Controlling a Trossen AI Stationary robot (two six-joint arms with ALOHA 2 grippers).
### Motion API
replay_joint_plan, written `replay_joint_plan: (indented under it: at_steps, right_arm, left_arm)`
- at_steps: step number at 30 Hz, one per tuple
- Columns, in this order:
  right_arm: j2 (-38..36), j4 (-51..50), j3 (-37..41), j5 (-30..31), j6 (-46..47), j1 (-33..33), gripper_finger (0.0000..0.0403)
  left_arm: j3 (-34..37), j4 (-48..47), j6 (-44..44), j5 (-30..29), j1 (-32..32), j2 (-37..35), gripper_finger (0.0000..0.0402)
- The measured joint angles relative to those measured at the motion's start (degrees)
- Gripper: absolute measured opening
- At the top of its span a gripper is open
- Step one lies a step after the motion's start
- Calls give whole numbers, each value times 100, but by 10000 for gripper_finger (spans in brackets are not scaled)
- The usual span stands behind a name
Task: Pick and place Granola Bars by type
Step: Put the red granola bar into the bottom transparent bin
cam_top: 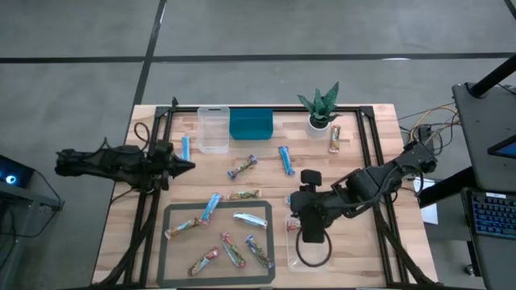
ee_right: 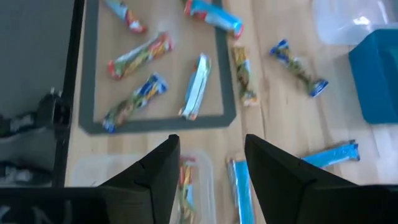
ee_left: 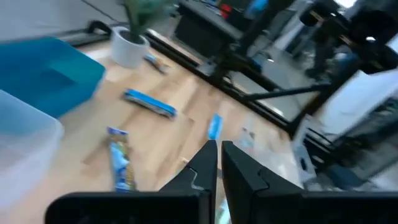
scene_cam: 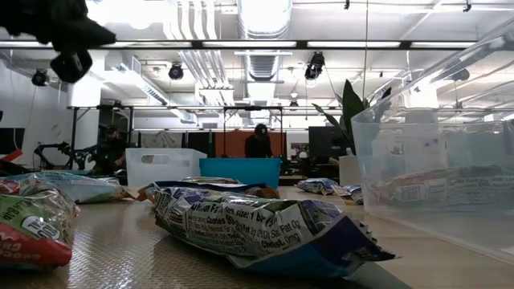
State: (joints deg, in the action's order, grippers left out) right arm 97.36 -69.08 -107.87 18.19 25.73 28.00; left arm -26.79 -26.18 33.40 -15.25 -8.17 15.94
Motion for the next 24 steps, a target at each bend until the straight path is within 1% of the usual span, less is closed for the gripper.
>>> replay_joint_plan:
  at_steps: [4,8,10,13,16,19,24]
  right_arm:
    - [2,507,0,32,-500,-208,171]
    - [2,934,0,313,-1034,-446,171]
    - [2,1137,0,449,-1299,-593,171]
    - [2,1619,42,473,-1727,-825,171]
    - [3,2189,158,451,-2190,-1045,171]
    - [4,2730,287,449,-2571,-1247,171]
    - [4,3578,609,277,-2916,-1554,171]
  left_arm:
    - [-683,-469,5,-465,0,417,33]
    - [-1219,-849,44,-685,0,798,72]
    - [-1436,-1087,155,-752,0,972,89]
    - [-1682,-1535,529,-990,0,1255,107]
    - [-1867,-1984,1019,-1250,0,1516,115]
    - [-1973,-2306,1510,-1340,0,1754,116]
    - [-2022,-2690,2139,-1506,2,2055,116]
